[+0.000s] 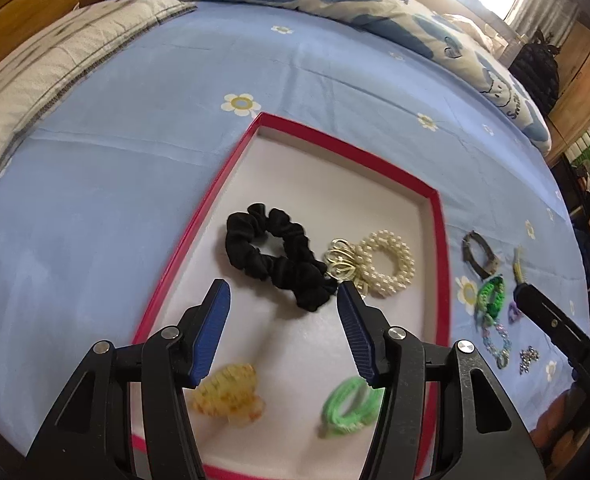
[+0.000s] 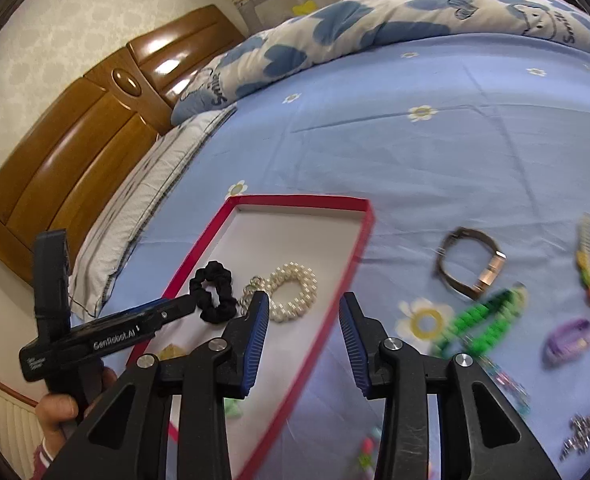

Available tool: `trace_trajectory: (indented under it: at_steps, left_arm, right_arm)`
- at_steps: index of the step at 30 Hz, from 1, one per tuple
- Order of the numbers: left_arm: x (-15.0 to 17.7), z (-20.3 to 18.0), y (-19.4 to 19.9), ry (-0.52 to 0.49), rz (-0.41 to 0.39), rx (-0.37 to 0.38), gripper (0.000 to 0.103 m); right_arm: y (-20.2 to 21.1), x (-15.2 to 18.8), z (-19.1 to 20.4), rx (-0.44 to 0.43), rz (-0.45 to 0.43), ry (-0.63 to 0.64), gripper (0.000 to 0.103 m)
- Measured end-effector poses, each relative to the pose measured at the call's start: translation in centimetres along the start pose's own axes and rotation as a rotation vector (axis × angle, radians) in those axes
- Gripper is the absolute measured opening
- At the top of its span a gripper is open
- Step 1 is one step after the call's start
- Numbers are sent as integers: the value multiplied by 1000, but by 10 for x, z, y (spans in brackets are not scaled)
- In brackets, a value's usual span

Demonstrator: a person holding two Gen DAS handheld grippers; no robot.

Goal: Organize jewelry
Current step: 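Move both open tools back toward the remaining jewelry, then grasp the metal watch with left tool while right tool grasps clear comb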

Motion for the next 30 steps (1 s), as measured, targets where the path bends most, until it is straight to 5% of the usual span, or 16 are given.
trace_trajectory:
  at_steps: [12, 30]
  left_arm:
    - [20, -68, 13, -118, 1, 64, 61]
    - [29, -158, -36, -281, 92, 132, 61]
  right_arm:
    - [49, 31, -79, 101, -36, -99, 45]
    - [58, 46, -170, 202, -29, -226, 45]
Point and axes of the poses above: each gripper's, at about its wrist camera, not at the fingertips, and y roughly against the way its jaws point, z to its left, x to its underside, the point moved 5 cm from there along -y, roughly the way its jaws point, and after that the axes turned 15 degrees about x, right-handed, at the moved point
